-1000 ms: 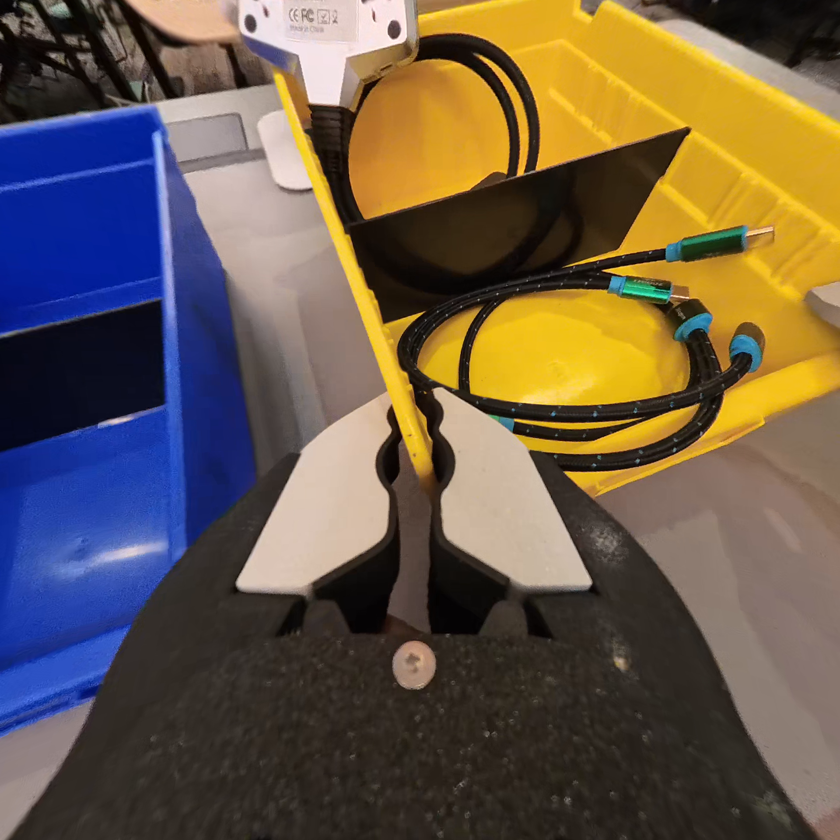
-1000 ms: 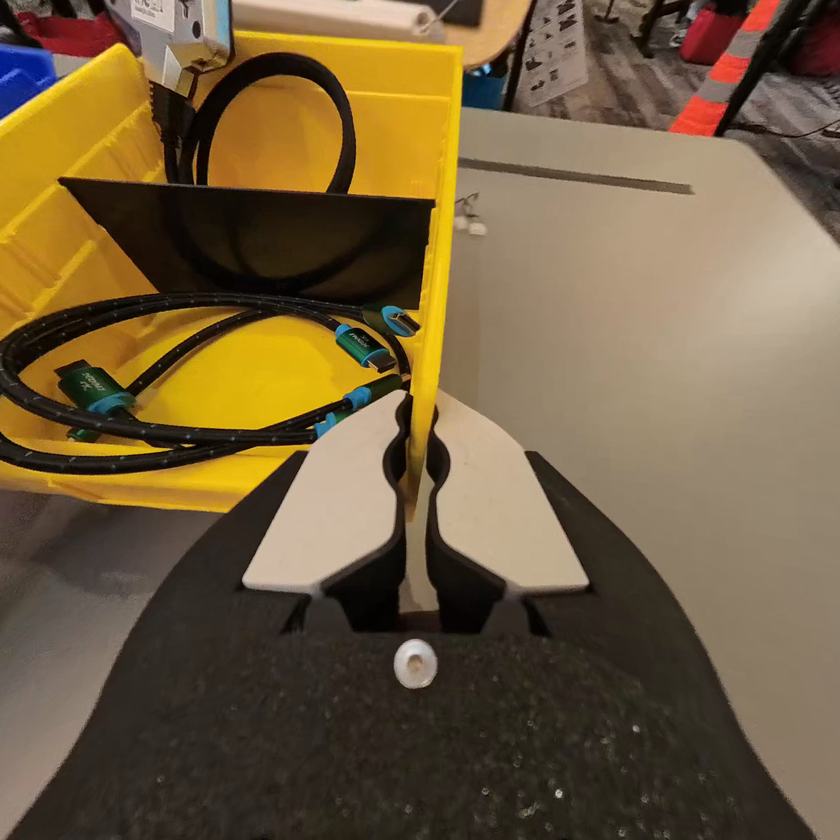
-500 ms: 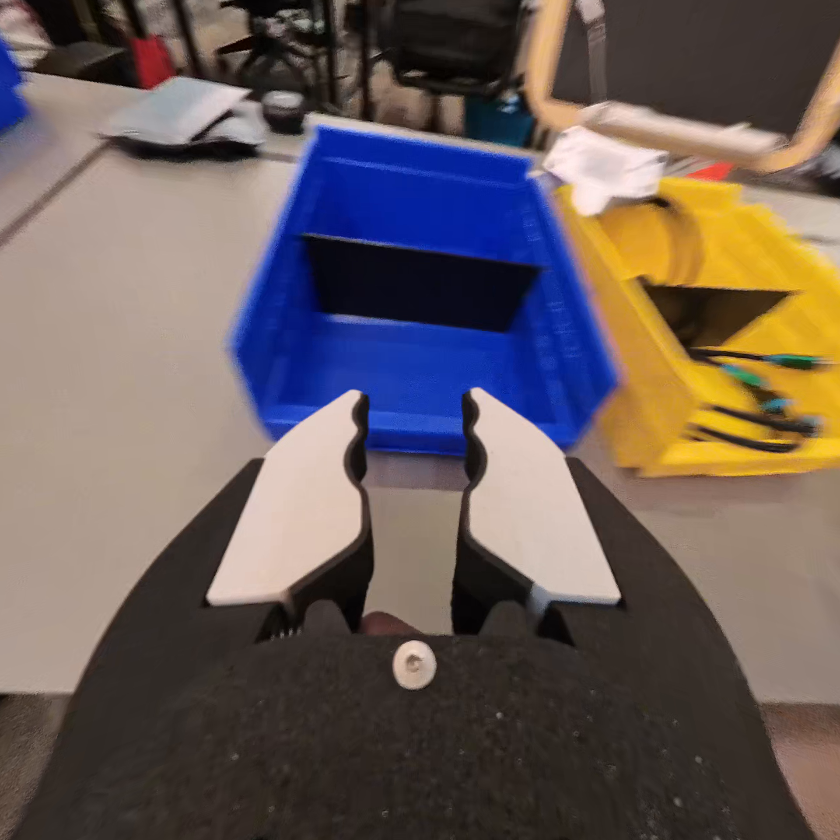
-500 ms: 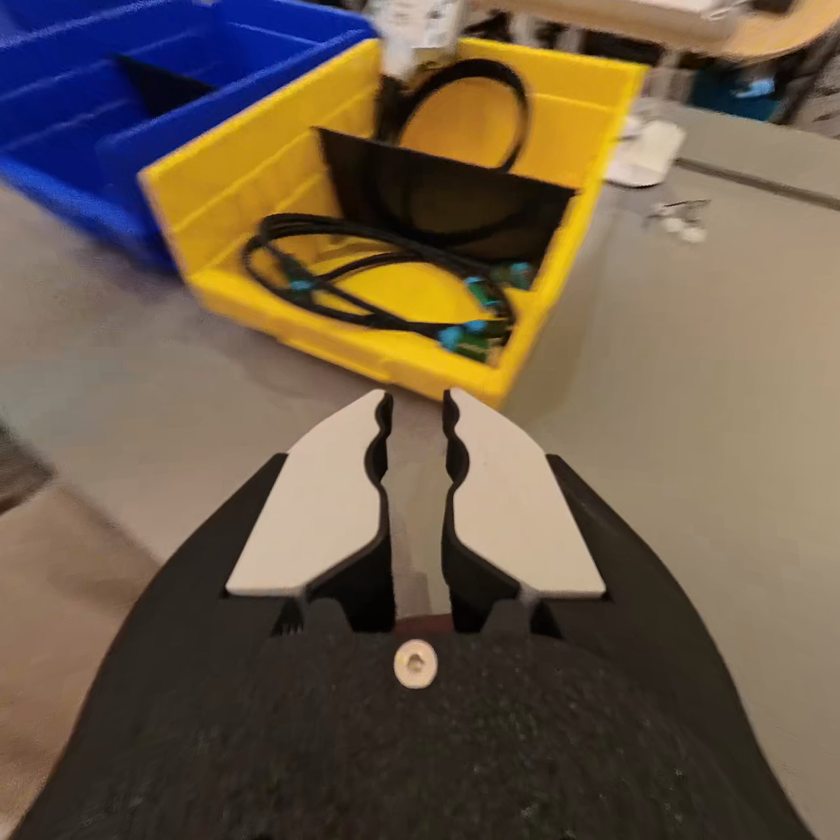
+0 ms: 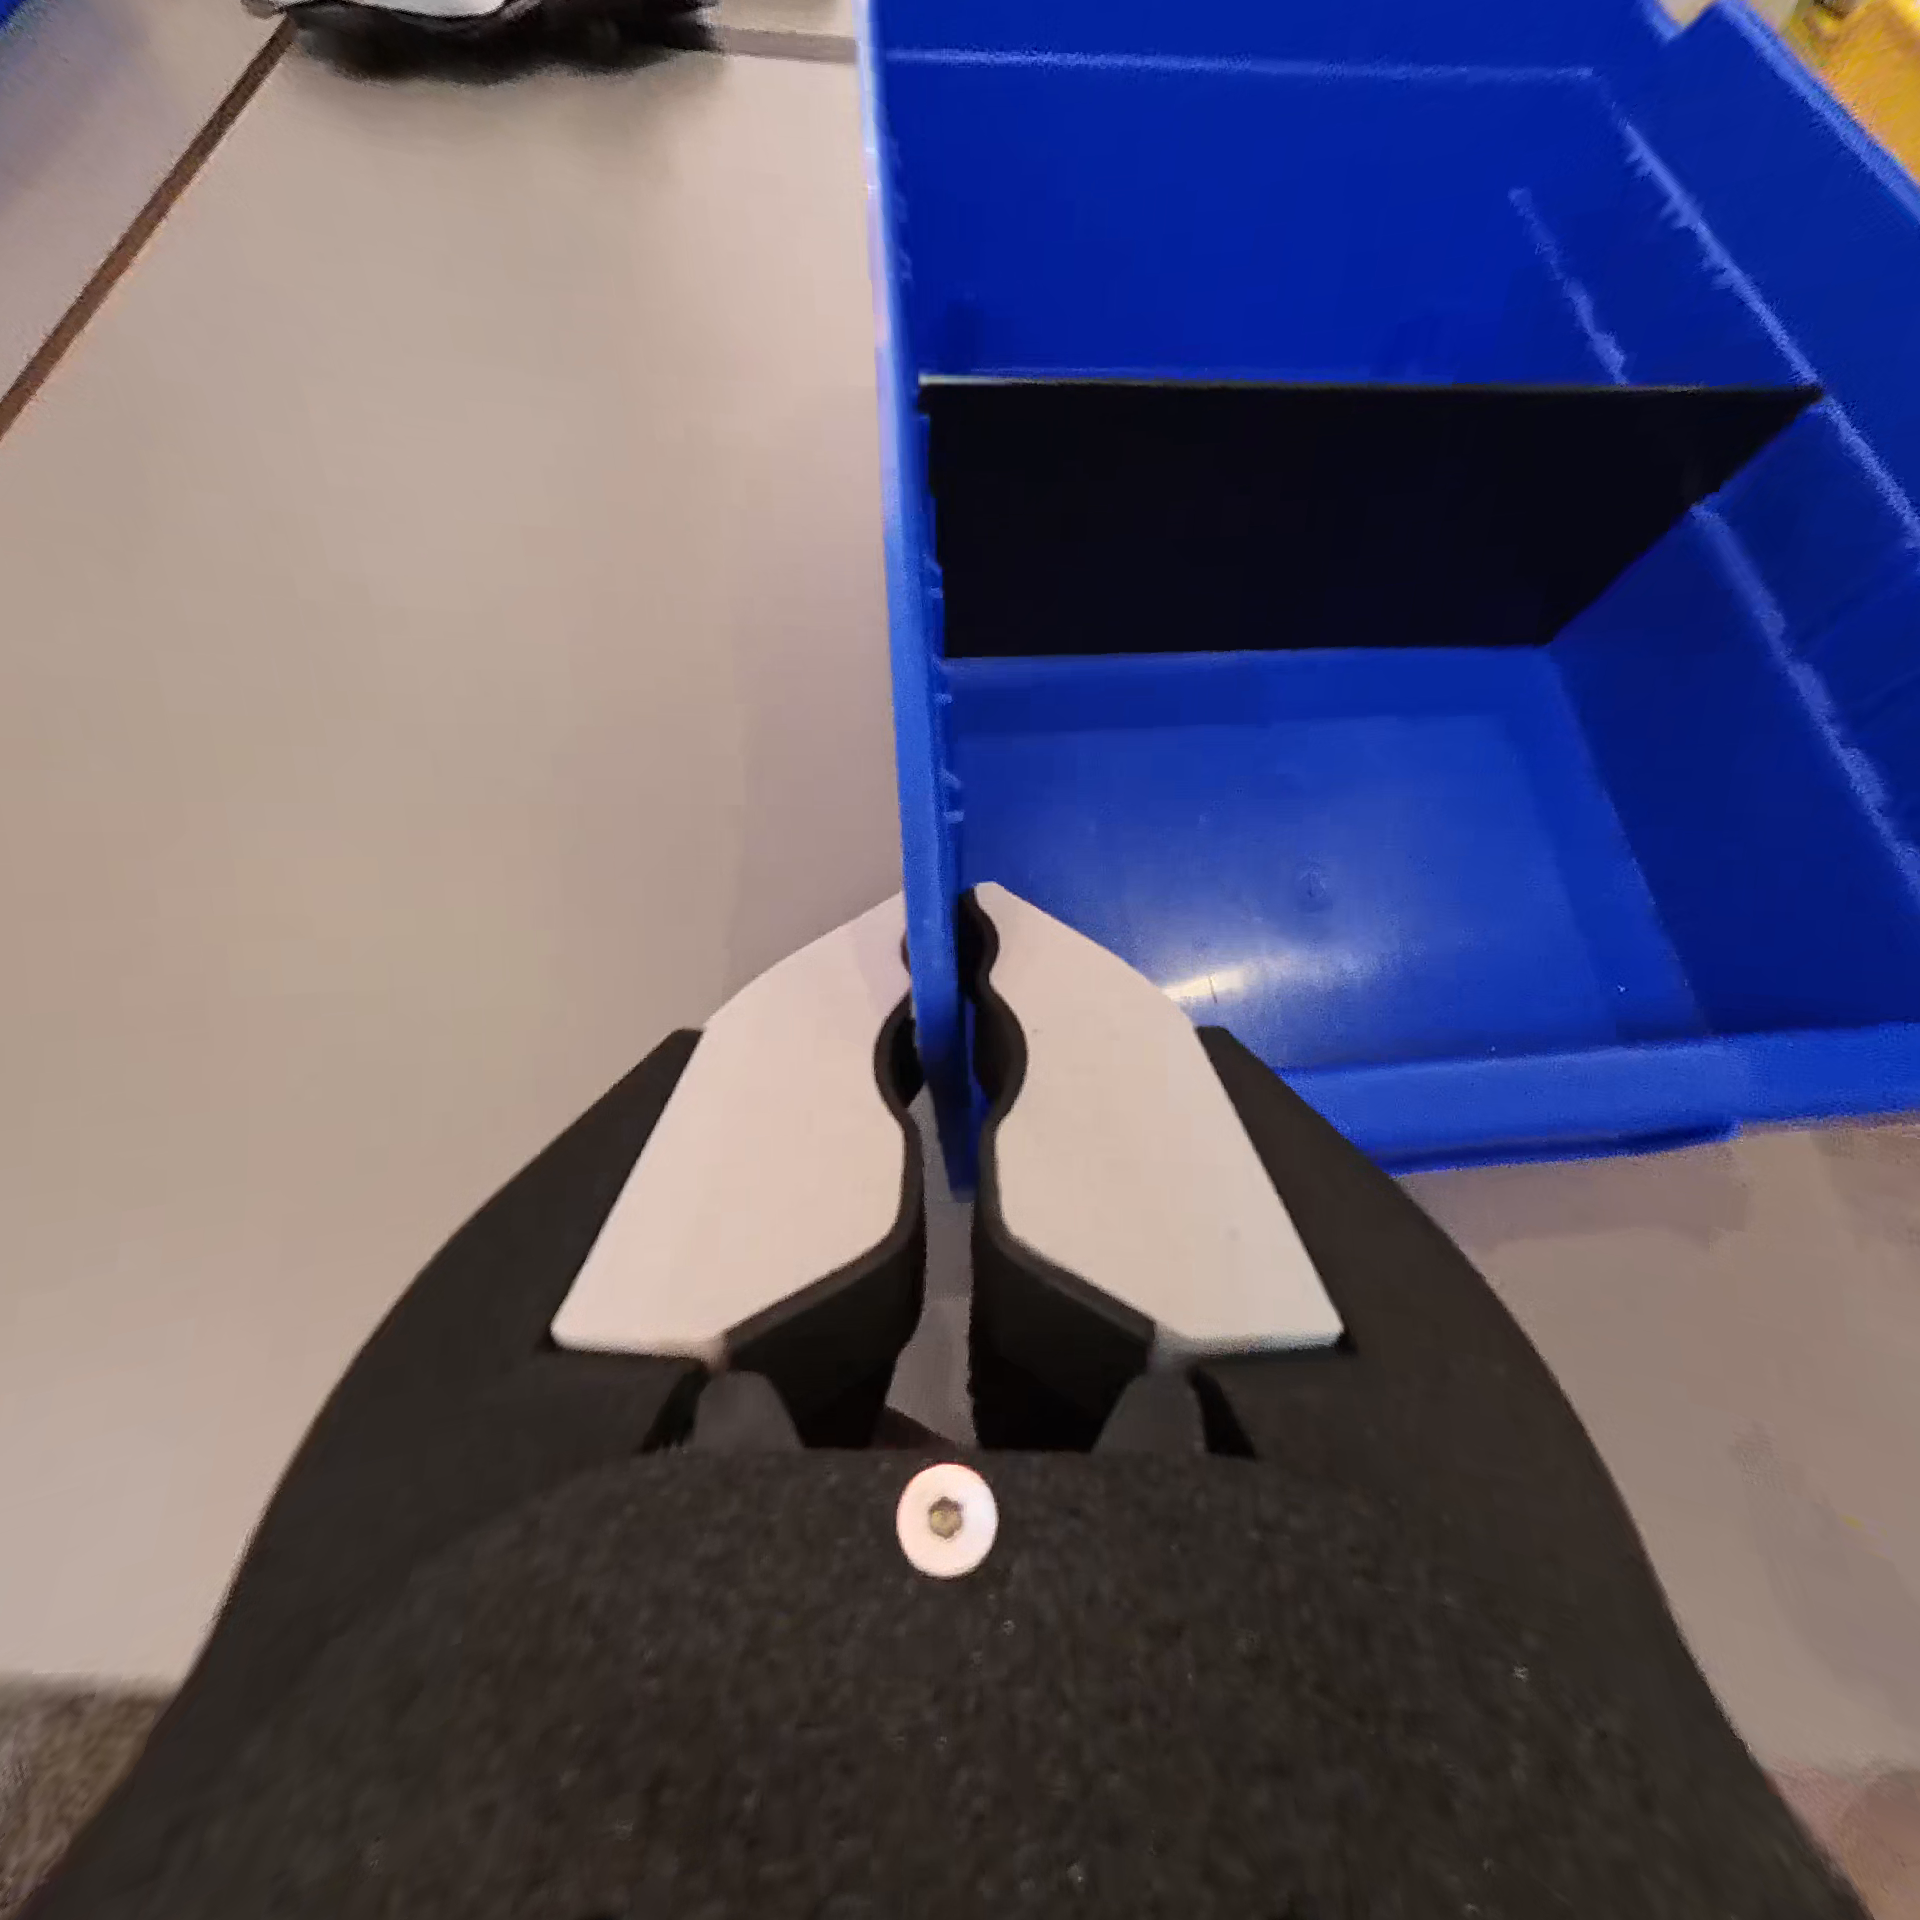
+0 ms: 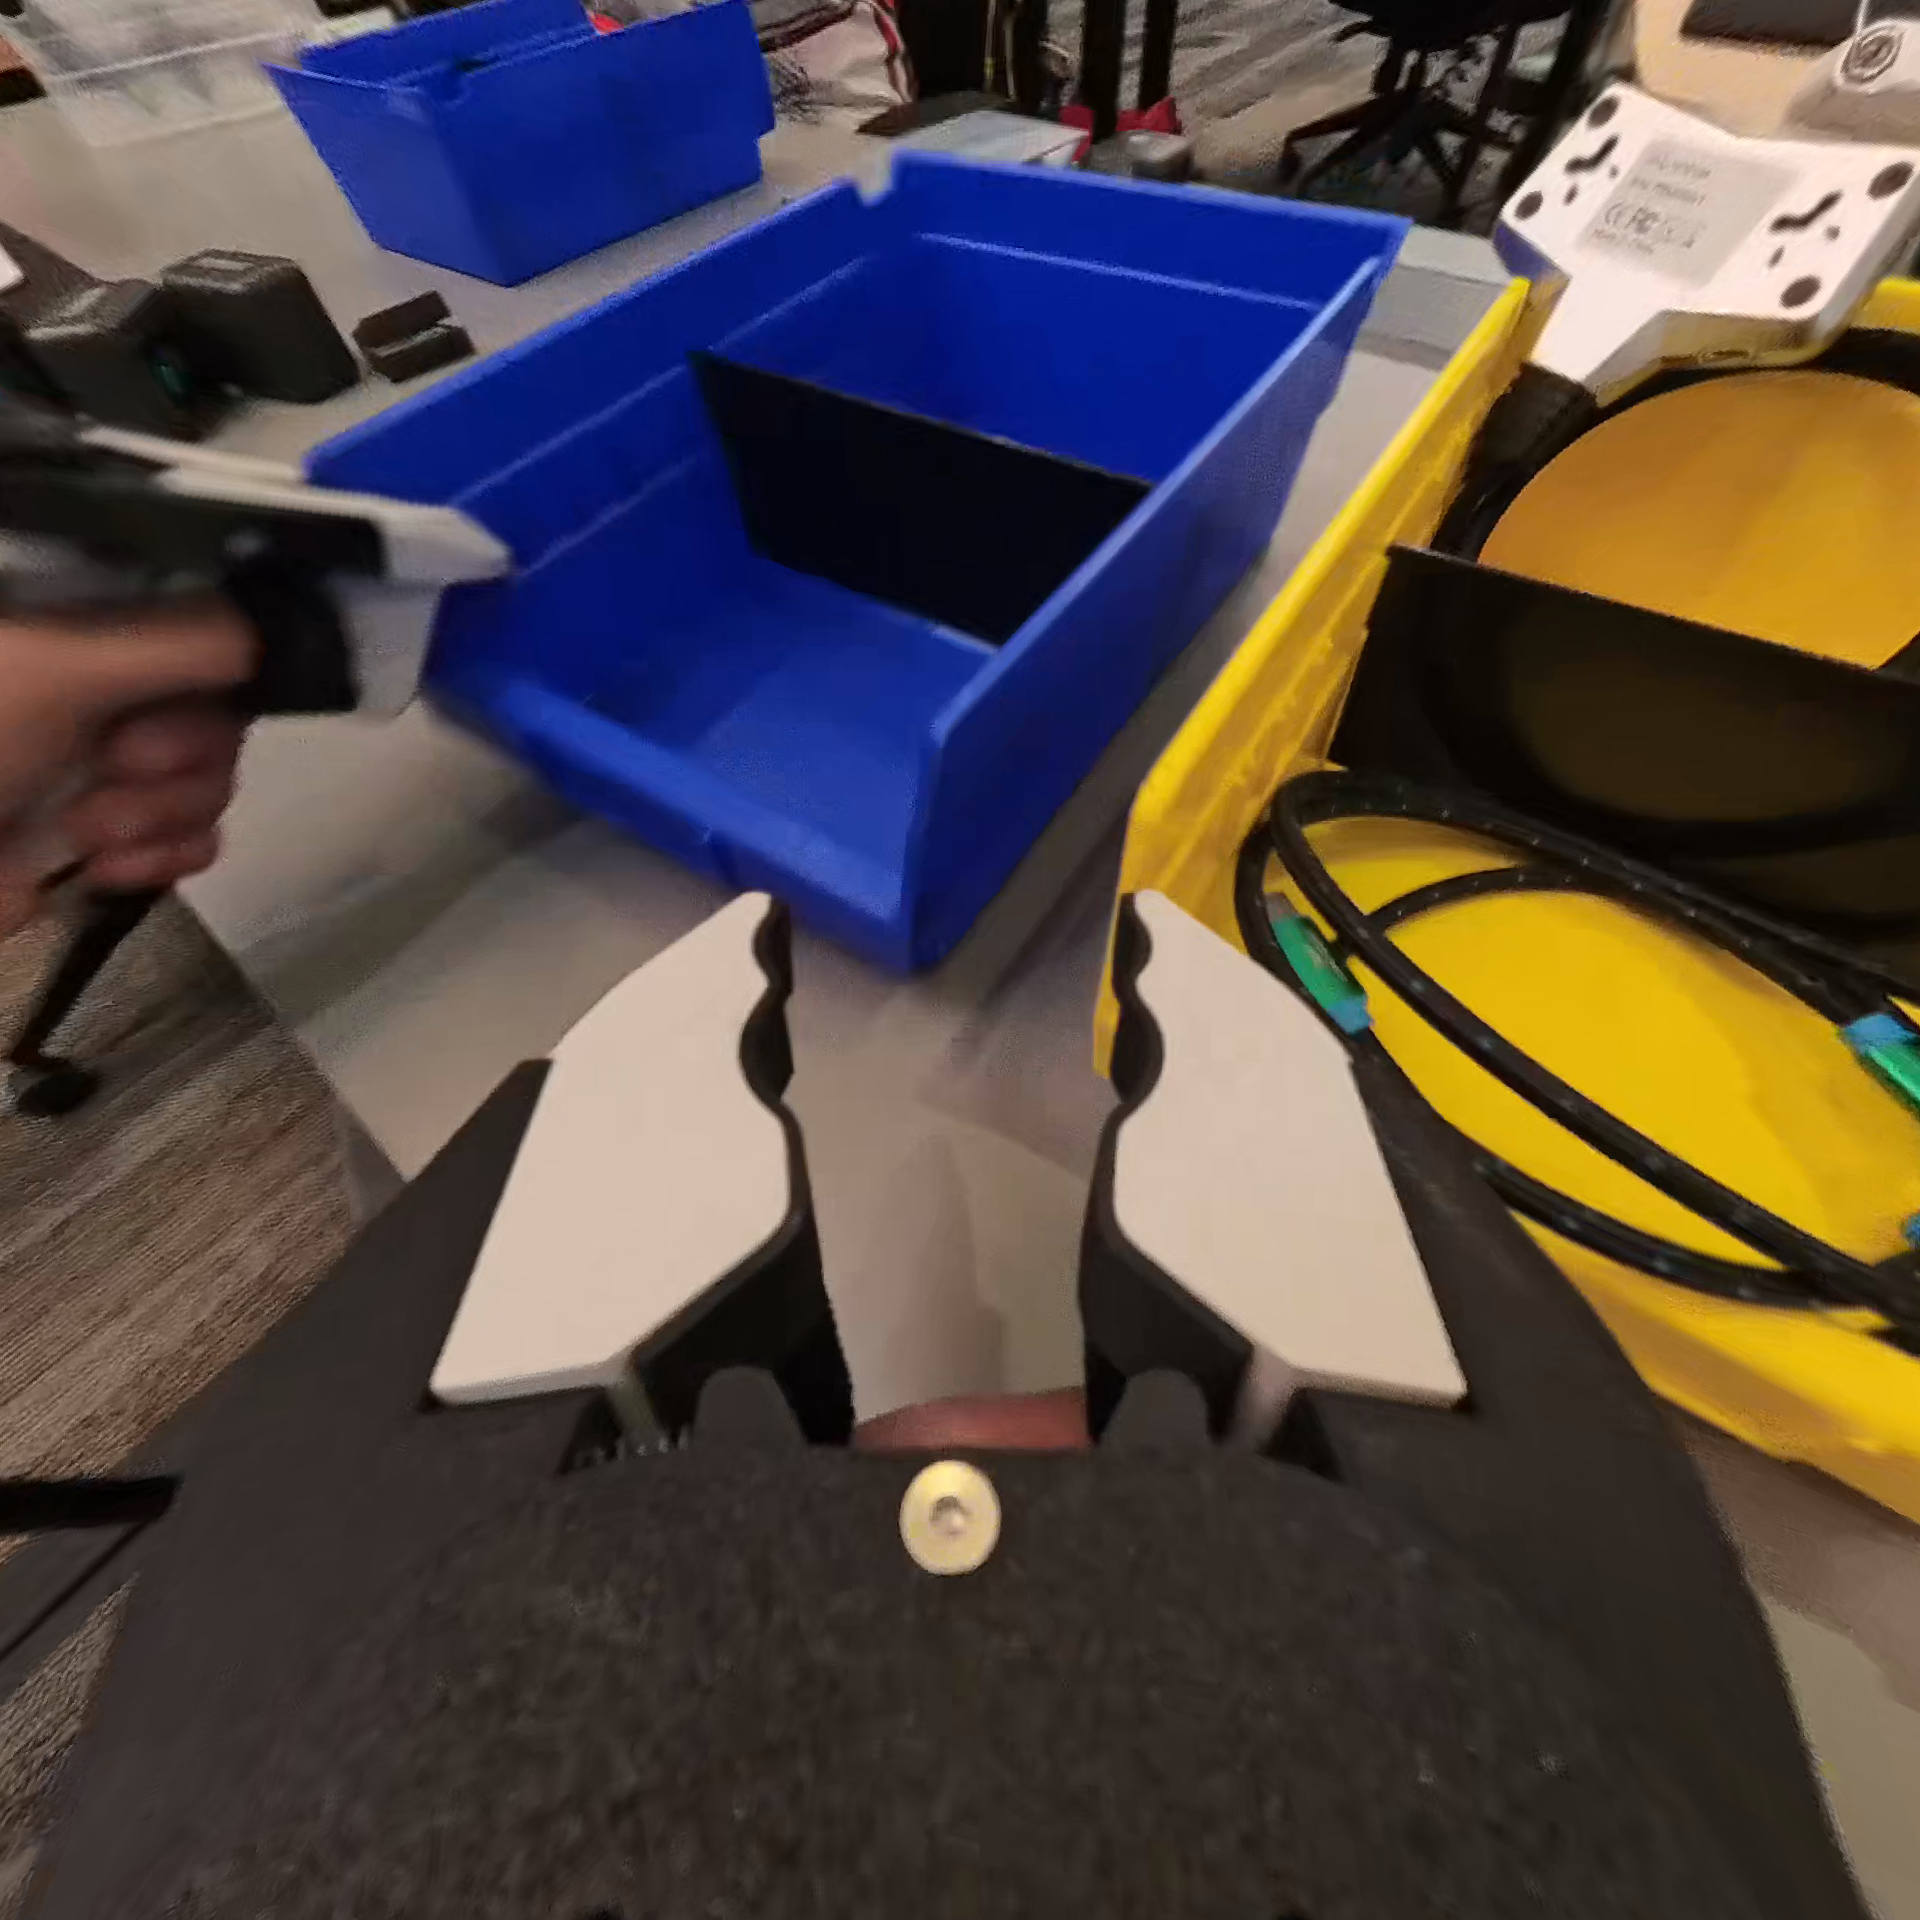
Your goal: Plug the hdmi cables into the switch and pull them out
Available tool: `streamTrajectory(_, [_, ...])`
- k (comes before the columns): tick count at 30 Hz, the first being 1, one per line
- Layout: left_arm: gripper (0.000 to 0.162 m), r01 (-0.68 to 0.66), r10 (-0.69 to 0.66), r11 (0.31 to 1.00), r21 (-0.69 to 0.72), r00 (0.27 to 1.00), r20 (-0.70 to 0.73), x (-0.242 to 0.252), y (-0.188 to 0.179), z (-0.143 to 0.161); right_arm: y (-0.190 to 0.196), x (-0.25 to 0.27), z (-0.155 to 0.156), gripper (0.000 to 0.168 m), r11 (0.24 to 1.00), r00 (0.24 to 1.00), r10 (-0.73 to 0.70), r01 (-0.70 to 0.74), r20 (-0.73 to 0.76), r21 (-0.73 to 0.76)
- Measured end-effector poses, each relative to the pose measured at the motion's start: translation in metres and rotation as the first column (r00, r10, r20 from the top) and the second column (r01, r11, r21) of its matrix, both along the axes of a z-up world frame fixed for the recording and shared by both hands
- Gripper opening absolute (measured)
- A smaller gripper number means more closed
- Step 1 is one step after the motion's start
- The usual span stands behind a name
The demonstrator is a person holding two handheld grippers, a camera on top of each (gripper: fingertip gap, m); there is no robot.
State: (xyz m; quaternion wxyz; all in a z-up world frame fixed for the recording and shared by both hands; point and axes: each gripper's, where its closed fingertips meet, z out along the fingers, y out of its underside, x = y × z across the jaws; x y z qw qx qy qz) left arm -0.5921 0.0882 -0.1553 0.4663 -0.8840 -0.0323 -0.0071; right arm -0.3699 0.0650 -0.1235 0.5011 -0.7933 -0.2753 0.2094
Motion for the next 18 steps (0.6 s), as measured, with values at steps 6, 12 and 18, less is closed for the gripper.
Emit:
streamTrajectory(6, [0.004, -0.037, 0.037, 0.999, 0.003, 0.999, -0.017, 0.014, -0.075, 0.001, 0.001, -0.026, -0.031, 0.015, 0.997, 0.987, -0.052, 0.061, 0.152, -0.055])
streamTrajectory(12, [0.003, -0.163, 0.184, 0.975, 0.151, 0.974, -0.135, 0.021, -0.13, 0.054, -0.026, -0.026, 0.003, 0.007, 0.997, 0.993, -0.057, 0.051, 0.103, 0.058])
streamTrajectory(18, [0.003, -0.065, 0.131, 0.937, 0.344, 0.976, -0.172, 0.073, -0.094, 0.157, -0.009, 0.024, 0.104, 0.007, 0.961, 0.992, -0.125, 0.121, -0.002, 0.25])
